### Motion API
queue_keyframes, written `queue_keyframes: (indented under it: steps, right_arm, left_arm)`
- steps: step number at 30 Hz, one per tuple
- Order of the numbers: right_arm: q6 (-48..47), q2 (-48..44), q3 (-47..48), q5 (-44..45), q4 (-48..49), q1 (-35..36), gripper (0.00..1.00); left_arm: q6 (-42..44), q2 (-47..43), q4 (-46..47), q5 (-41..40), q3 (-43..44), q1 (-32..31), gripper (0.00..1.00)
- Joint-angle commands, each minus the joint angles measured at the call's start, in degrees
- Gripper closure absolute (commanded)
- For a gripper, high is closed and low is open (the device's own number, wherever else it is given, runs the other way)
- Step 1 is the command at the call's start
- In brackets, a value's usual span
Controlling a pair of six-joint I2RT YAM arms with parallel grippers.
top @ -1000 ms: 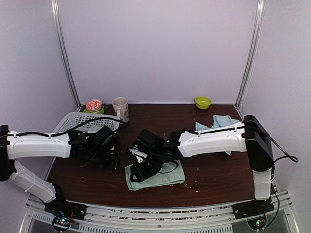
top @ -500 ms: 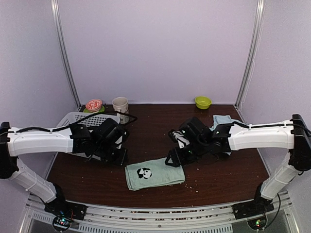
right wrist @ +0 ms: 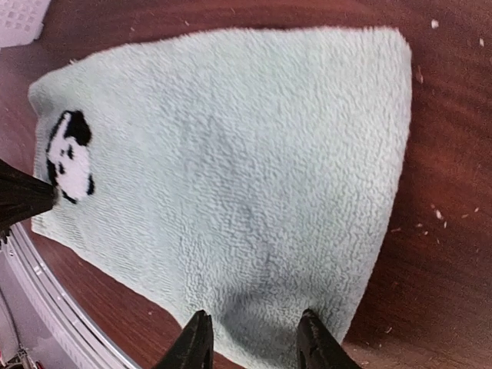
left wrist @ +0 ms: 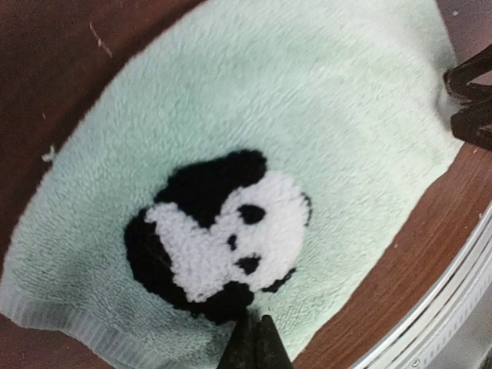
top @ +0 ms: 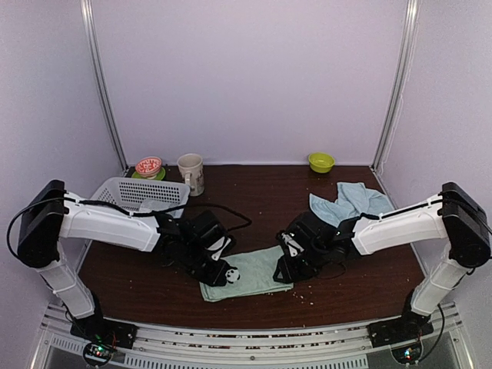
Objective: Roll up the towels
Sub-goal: Smooth out the towel at the center of the board.
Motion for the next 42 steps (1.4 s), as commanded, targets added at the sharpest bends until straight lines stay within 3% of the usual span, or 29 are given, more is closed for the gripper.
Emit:
queue_keyframes:
  steps: [1, 11, 18, 26, 38, 42]
  right_arm:
    - [2.32, 2.09, -2.41, 0.07, 1.75, 1.11, 0.63]
    - [-1.24, -4.21, 4.68, 3.12, -5.20, -0.94, 0.58]
    - [-3.97, 2.51, 14.60, 0.36, -6.64, -4.79, 0.74]
    - [-0.98, 10.93, 14.46, -3.79, -2.60, -7.97, 0.89]
    - [2.63, 16.42, 10.51, -6.27, 1.05, -14.28, 0.89]
    - [2.19, 12.15, 9.22, -7.36, 2.10, -14.31, 0.78]
  left_arm:
    - [0.34, 2.99, 1.89, 1.87, -3.63, -0.43, 1.00]
    - [1.05, 1.09, 1.58, 1.54, -6.93, -0.52, 1.00]
    - [0.74, 0.58, 0.75, 0.77, -6.87, -0.60, 1.00]
    - [0.06, -0.38, 0.78, 0.09, -7.61, -0.56, 1.00]
    - [-0.04, -1.00, 0.64, 0.36, -8.76, -1.30, 1.00]
    - [0.23, -3.10, -1.96, -1.11, -7.10, -1.41, 0.99]
